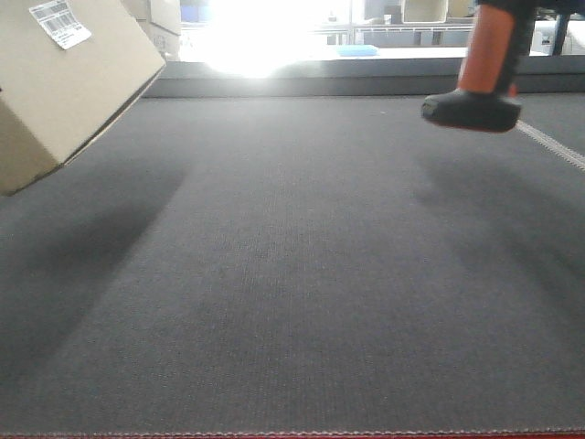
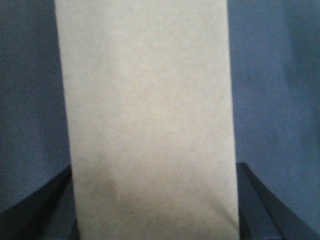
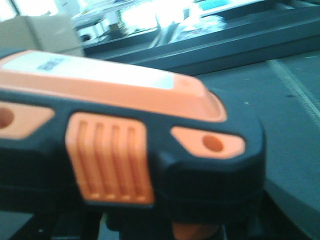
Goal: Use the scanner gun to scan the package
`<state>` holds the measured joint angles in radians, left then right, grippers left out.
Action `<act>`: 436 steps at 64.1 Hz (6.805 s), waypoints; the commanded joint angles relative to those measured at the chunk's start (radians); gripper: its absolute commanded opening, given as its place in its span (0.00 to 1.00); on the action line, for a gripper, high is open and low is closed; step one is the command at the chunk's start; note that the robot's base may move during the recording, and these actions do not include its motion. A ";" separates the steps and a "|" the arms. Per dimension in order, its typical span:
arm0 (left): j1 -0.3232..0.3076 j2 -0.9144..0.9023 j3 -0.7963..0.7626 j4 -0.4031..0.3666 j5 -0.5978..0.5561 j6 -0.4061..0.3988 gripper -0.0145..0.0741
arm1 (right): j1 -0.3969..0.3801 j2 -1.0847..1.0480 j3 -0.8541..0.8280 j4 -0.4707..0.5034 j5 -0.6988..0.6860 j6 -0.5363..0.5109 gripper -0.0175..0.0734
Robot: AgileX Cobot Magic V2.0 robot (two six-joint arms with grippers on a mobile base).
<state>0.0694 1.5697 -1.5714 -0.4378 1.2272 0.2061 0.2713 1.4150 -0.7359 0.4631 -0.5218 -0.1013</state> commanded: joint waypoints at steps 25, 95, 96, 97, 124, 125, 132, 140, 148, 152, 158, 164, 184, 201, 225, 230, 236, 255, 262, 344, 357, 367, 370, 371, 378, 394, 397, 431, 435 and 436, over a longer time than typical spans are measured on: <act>-0.006 -0.011 -0.006 -0.010 -0.006 -0.007 0.04 | -0.012 0.124 -0.004 -0.095 -0.313 0.023 0.02; -0.006 -0.011 -0.006 -0.010 -0.006 -0.007 0.04 | -0.010 0.308 -0.004 -0.058 -0.348 0.083 0.02; -0.006 -0.011 -0.006 -0.010 -0.006 -0.007 0.04 | -0.010 0.308 -0.004 -0.058 -0.346 0.083 0.02; -0.006 -0.011 -0.006 -0.010 -0.006 -0.007 0.04 | -0.010 0.308 -0.004 -0.058 -0.346 0.083 0.02; -0.006 -0.011 -0.006 -0.010 -0.006 -0.007 0.04 | -0.010 0.308 -0.004 -0.099 -0.303 0.081 0.55; -0.006 -0.011 -0.006 -0.010 -0.006 -0.007 0.04 | -0.010 0.308 -0.004 -0.099 -0.303 0.081 0.58; -0.006 -0.011 -0.006 -0.010 -0.006 -0.007 0.04 | -0.010 0.308 -0.004 -0.099 -0.296 0.081 0.79; -0.006 -0.011 -0.006 -0.010 -0.006 -0.007 0.04 | -0.010 0.308 -0.004 -0.099 -0.269 0.058 0.81; -0.006 -0.011 -0.006 -0.010 -0.006 -0.007 0.04 | -0.010 0.308 -0.004 -0.099 -0.232 0.054 0.81; -0.006 -0.011 -0.006 -0.010 -0.006 -0.007 0.04 | -0.010 0.306 -0.004 -0.099 -0.211 0.044 0.81; -0.006 -0.011 -0.006 -0.010 -0.006 -0.007 0.04 | -0.010 0.294 -0.004 -0.099 -0.168 0.000 0.81; -0.006 -0.011 -0.006 -0.010 -0.006 -0.007 0.04 | -0.010 0.274 -0.004 -0.099 -0.132 -0.027 0.81; -0.006 -0.011 -0.006 -0.010 -0.006 -0.007 0.04 | -0.010 0.190 -0.003 -0.099 0.029 -0.031 0.81; -0.006 -0.011 -0.006 -0.005 -0.006 -0.007 0.04 | -0.048 0.133 0.009 -0.099 0.218 -0.031 0.81; -0.006 0.000 -0.032 0.179 -0.006 -0.110 0.04 | -0.088 -0.056 0.094 -0.099 0.378 -0.031 0.81; -0.006 0.023 -0.064 0.232 -0.006 -0.127 0.04 | -0.088 -0.121 0.111 -0.099 0.405 -0.031 0.81; -0.006 0.053 -0.103 0.279 -0.006 -0.130 0.04 | -0.088 -0.195 0.130 -0.099 0.430 -0.031 0.74; -0.008 0.162 -0.162 0.365 -0.006 -0.131 0.04 | -0.088 -0.444 0.131 -0.203 0.544 -0.031 0.06; -0.030 0.201 -0.164 0.448 -0.006 -0.131 0.04 | -0.090 -0.525 0.131 -0.248 0.566 -0.031 0.02; -0.056 0.047 -0.148 0.487 -0.006 -0.158 0.69 | -0.307 -0.647 0.131 -0.330 0.720 -0.031 0.02; -0.056 -0.126 -0.016 0.487 -0.139 -0.158 0.39 | -0.307 -0.650 0.131 -0.330 0.746 -0.031 0.02; -0.056 -0.289 0.163 0.487 -0.320 -0.158 0.18 | -0.309 -0.659 0.143 -0.330 0.751 -0.031 0.02; -0.056 -0.340 0.226 0.487 -0.364 -0.158 0.13 | -0.309 -0.670 0.155 -0.330 0.747 -0.031 0.02; -0.056 -0.362 0.254 0.487 -0.388 -0.158 0.11 | -0.309 -0.673 0.161 -0.330 0.747 -0.031 0.02; -0.056 -0.476 0.405 0.487 -0.526 -0.158 0.04 | -0.311 -0.710 0.202 -0.330 0.747 -0.031 0.02; -0.056 -0.805 0.832 0.487 -0.892 -0.158 0.04 | -0.311 -0.930 0.349 -0.330 0.697 -0.031 0.02; -0.056 -0.859 0.904 0.487 -0.947 -0.158 0.04 | -0.311 -0.986 0.366 -0.330 0.697 -0.031 0.02; -0.056 -1.168 1.145 0.487 -1.089 -0.158 0.04 | -0.311 -1.270 0.398 -0.258 0.792 -0.031 0.02; -0.056 -1.168 1.145 0.487 -1.089 -0.158 0.04 | -0.311 -1.270 0.398 -0.258 0.792 -0.031 0.02; -0.056 -1.168 1.145 0.487 -1.089 -0.158 0.04 | -0.311 -1.270 0.398 -0.258 0.792 -0.031 0.02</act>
<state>0.0191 0.4074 -0.4283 0.0509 0.1606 0.0531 -0.0345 0.1502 -0.3410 0.2016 0.2737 -0.1288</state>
